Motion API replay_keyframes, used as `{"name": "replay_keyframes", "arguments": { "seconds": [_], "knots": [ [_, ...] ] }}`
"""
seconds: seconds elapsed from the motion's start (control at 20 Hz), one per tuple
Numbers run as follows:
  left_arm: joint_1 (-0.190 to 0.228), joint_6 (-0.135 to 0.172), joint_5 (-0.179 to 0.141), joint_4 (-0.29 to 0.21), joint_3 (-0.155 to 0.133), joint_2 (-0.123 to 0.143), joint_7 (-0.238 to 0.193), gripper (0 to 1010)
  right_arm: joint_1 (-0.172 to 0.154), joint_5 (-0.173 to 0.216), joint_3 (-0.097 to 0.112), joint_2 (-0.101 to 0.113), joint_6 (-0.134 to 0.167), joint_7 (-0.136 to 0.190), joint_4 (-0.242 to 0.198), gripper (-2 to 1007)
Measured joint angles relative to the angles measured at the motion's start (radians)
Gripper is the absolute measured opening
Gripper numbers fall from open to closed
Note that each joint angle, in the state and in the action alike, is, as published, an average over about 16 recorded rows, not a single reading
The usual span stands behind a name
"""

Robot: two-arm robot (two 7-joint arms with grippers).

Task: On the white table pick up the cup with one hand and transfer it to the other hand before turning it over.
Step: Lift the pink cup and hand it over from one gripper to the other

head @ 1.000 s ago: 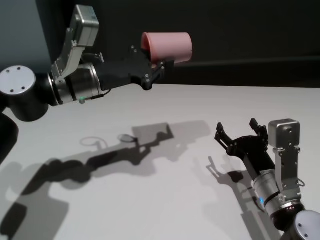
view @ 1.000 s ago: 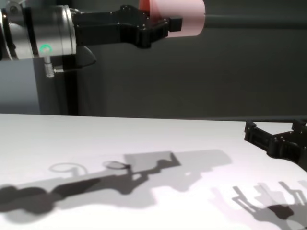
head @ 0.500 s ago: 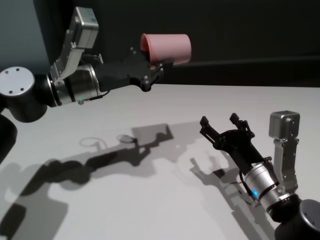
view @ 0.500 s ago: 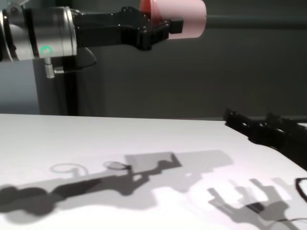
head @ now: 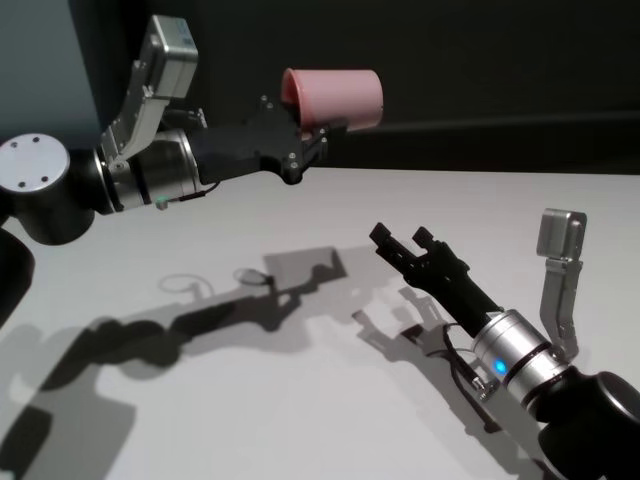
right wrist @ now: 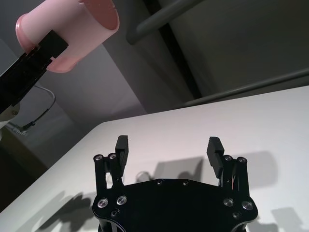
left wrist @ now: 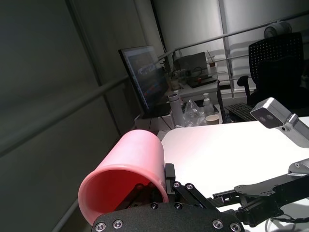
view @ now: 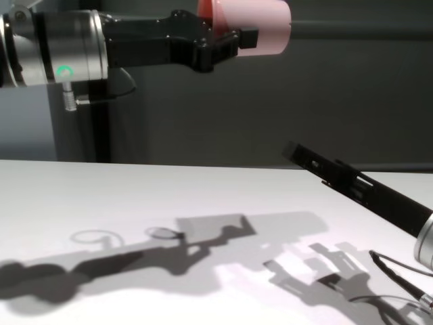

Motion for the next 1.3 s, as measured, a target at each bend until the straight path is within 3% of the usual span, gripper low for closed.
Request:
{"name": "replay_keyframes", "arguments": {
  "seconds": [0.35,0.8,1.05,1.3],
  "knots": [
    [0.000,-0.001,0.001,0.000,0.001,0.000,-0.001,40,0.030,0.120,0.005,-0.006,-0.022,0.137,0.064,1002],
    [0.000,-0.001,0.002,0.000,0.001,0.001,-0.001,40,0.066,0.273,0.015,-0.041,-0.057,0.298,0.144,1002],
    [0.000,-0.002,0.002,0.000,0.001,0.001,-0.001,40,0.090,0.338,0.014,-0.064,-0.053,0.332,0.175,1002],
    [0.000,-0.002,0.002,0.000,0.001,0.001,-0.001,40,0.107,0.372,0.005,-0.080,-0.039,0.319,0.179,1002]
  ]
}}
